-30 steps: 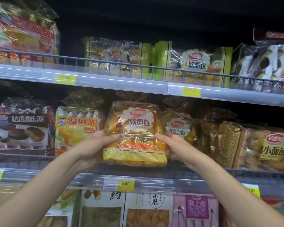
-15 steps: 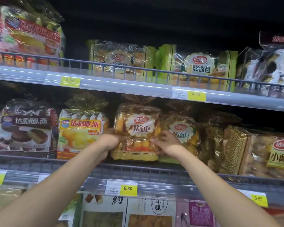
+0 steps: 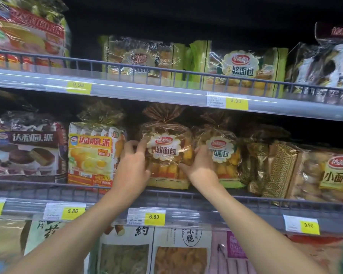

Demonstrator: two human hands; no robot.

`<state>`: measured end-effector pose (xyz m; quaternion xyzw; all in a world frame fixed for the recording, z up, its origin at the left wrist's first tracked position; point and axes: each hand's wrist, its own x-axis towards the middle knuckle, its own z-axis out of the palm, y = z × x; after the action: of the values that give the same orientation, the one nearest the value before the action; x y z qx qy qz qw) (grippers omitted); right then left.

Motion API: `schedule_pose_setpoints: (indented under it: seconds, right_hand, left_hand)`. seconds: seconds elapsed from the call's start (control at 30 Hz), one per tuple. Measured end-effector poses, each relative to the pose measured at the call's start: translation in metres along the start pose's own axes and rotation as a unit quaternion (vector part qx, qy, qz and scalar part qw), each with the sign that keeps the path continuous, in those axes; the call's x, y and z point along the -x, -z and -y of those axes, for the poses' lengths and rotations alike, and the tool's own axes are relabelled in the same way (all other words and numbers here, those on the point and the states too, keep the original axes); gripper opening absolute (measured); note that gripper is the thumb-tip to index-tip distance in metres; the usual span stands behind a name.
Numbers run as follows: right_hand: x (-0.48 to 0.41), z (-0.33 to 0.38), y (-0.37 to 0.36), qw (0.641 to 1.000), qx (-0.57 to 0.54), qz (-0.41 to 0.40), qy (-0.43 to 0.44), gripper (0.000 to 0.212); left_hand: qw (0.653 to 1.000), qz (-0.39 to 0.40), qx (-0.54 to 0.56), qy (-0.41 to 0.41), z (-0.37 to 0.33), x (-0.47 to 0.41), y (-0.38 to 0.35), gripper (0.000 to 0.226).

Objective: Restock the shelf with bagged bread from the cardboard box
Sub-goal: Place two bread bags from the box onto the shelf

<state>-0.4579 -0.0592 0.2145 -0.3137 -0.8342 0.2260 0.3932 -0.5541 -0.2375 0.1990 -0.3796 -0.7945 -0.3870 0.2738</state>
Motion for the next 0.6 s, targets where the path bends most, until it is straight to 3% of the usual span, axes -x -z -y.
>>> schedule_pose_setpoints:
  seconds: [0.07, 0.23, 0.43, 0.6]
  right_hand:
    - [0.003, -0.001, -0.001, 0.999, 0.029, 0.006, 0.040, 0.059]
    - [0.002, -0.005, -0.007, 0.984, 0.093, 0.128, 0.083, 0.049]
    - [-0.011, -0.007, -0.014, 0.969, 0.130, 0.178, 0.112, 0.052]
    - [-0.014, -0.012, -0.017, 0.968, 0.115, 0.190, 0.120, 0.050]
  left_hand:
    - [0.998, 0.045, -0.032, -0.032, 0.002, -0.001, -0.003, 0.067]
    - [0.985, 0.159, -0.053, -0.052, 0.001, -0.012, -0.010, 0.031]
    - [0.970, 0.226, -0.085, -0.010, -0.001, -0.031, -0.021, 0.041]
    - [0.970, 0.229, -0.076, -0.005, 0.002, -0.032, -0.020, 0.040]
